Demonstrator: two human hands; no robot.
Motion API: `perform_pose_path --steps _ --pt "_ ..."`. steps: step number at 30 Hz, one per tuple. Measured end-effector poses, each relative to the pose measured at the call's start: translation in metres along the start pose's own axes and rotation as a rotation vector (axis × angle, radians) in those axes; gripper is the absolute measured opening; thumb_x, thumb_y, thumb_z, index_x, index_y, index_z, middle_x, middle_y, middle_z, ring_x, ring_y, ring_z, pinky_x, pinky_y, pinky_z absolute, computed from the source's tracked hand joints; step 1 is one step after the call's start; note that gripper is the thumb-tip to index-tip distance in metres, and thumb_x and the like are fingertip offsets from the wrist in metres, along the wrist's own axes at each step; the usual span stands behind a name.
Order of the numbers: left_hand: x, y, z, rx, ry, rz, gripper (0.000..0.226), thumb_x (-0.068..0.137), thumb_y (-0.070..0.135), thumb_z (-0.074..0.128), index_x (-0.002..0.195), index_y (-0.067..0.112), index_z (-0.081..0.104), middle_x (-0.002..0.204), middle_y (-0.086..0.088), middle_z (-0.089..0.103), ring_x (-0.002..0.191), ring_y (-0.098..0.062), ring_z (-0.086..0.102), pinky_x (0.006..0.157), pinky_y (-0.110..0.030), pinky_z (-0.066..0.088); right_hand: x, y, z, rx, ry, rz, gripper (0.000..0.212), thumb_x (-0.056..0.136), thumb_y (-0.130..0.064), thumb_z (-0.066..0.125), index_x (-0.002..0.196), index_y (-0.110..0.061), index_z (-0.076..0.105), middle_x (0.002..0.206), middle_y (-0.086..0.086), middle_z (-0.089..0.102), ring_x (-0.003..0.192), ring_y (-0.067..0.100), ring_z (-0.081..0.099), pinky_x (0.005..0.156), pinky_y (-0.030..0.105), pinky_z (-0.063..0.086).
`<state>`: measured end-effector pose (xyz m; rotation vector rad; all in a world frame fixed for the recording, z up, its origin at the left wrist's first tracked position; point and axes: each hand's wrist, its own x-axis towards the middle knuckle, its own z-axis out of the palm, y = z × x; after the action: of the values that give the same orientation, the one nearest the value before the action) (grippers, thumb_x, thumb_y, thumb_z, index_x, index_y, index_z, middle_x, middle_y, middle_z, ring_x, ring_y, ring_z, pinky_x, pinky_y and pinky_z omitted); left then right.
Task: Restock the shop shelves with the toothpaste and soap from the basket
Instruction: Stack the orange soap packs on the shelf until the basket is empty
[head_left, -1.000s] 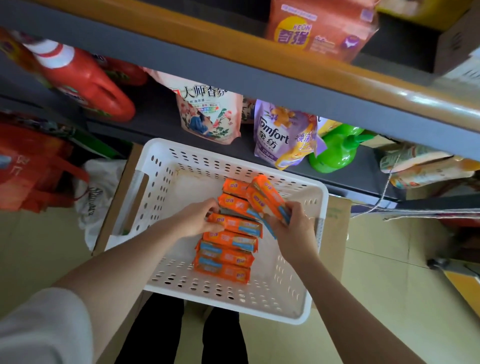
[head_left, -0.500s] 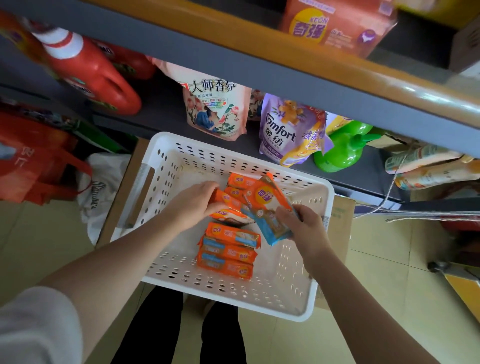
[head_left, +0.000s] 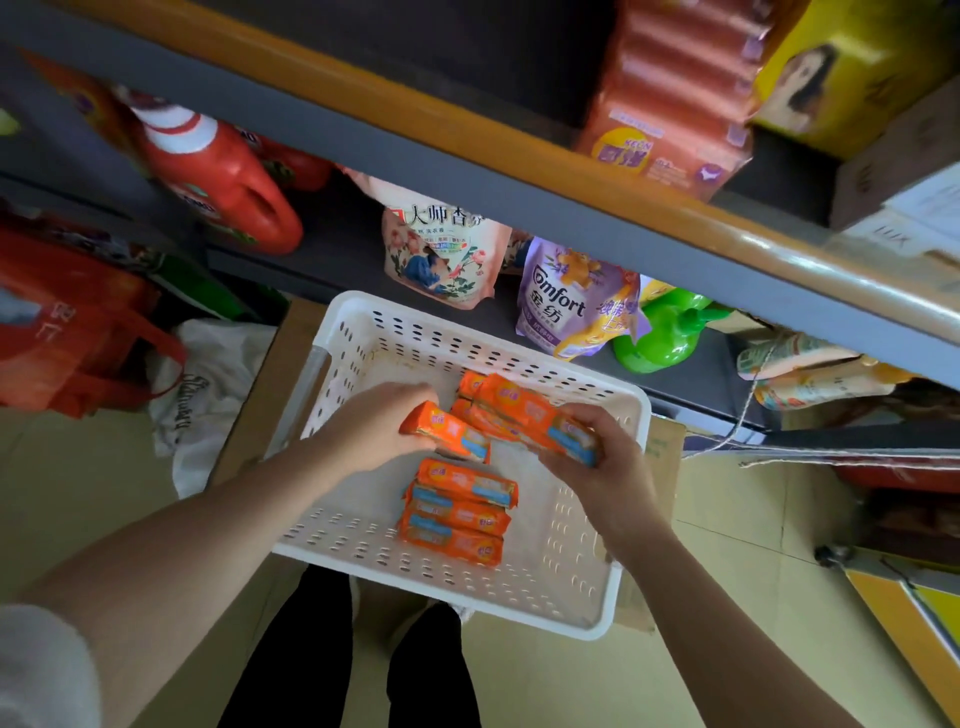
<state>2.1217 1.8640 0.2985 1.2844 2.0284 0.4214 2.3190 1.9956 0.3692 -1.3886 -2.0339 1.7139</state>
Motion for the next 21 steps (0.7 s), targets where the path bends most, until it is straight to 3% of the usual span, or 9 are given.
perform_pose_path --steps 4,8,10,12,14,17,21 --pt "-0.042 0.006 -0.045 -0.047 0.118 0.002 0.044 0.072 0.037 0.074 0.108 0.018 0.056 0.103 0.001 0.06 0.084 -0.01 0.05 0.068 -0.024 0.041 -0.007 -0.034 0.003 -0.163 0.038 -0.148 0.05 0.073 0.001 0.073 0.086 -0.042 0.051 0.091 -0.021 0.055 0.081 -0.006 0.059 0.072 0.006 0.044" --pt "-0.08 0.018 -0.104 -0.191 0.24 0.011 0.047 0.065 0.055 0.068 0.104 0.035 0.051 0.094 0.007 0.059 0.082 -0.01 0.056 0.067 -0.015 0.042 -0.017 -0.08 0.009 -0.204 0.08 -0.261 0.05 0.075 -0.005 0.074 0.086 -0.047 0.048 0.09 -0.017 0.056 0.081 -0.007 0.057 0.07 0.006 0.043" --pt "-0.091 0.024 -0.133 -0.25 0.3 0.018 0.049 0.059 0.063 0.059 0.102 0.041 0.047 0.087 0.013 0.06 0.078 0.002 0.056 0.07 -0.015 0.043 -0.02 -0.101 0.012 -0.215 0.098 -0.292 0.047 0.076 -0.011 0.074 0.086 -0.048 0.047 0.092 -0.01 0.059 0.081 0.0 0.058 0.068 0.007 0.043" --pt "-0.096 0.029 -0.16 -0.357 0.339 0.008 0.042 0.055 0.061 0.061 0.094 0.052 0.05 0.08 0.019 0.063 0.077 0.01 0.057 0.069 -0.006 0.041 -0.019 -0.123 0.017 -0.193 0.09 -0.308 0.041 0.077 -0.013 0.073 0.088 -0.045 0.05 0.095 -0.006 0.062 0.082 0.003 0.06 0.068 0.006 0.044" --pt "-0.097 0.035 -0.184 -0.462 0.365 0.016 0.038 0.052 0.057 0.065 0.087 0.057 0.051 0.082 0.027 0.064 0.076 0.01 0.059 0.069 -0.006 0.046 -0.015 -0.146 0.022 -0.208 0.099 -0.378 0.03 0.077 -0.016 0.074 0.096 -0.032 0.058 0.097 -0.007 0.062 0.087 0.008 0.061 0.072 0.007 0.042" --pt "-0.09 0.044 -0.21 -0.528 0.425 0.071 0.038 0.058 0.055 0.074 0.088 0.05 0.053 0.082 0.023 0.065 0.077 0.009 0.06 0.072 -0.012 0.048 -0.004 -0.182 0.028 -0.261 0.127 -0.485 0.032 0.08 -0.016 0.071 0.11 -0.015 0.059 0.098 -0.007 0.058 0.092 0.011 0.055 0.074 0.007 0.038" --pt "-0.066 0.056 -0.233 -0.567 0.536 0.153 0.04 0.062 0.052 0.074 0.091 0.042 0.048 0.089 0.02 0.058 0.079 0.014 0.057 0.073 -0.007 0.046 0.023 -0.217 0.033 -0.199 0.237 -0.532 0.034 0.082 -0.009 0.066 0.115 -0.01 0.057 0.1 -0.001 0.06 0.09 0.011 0.056 0.072 0.003 0.038"
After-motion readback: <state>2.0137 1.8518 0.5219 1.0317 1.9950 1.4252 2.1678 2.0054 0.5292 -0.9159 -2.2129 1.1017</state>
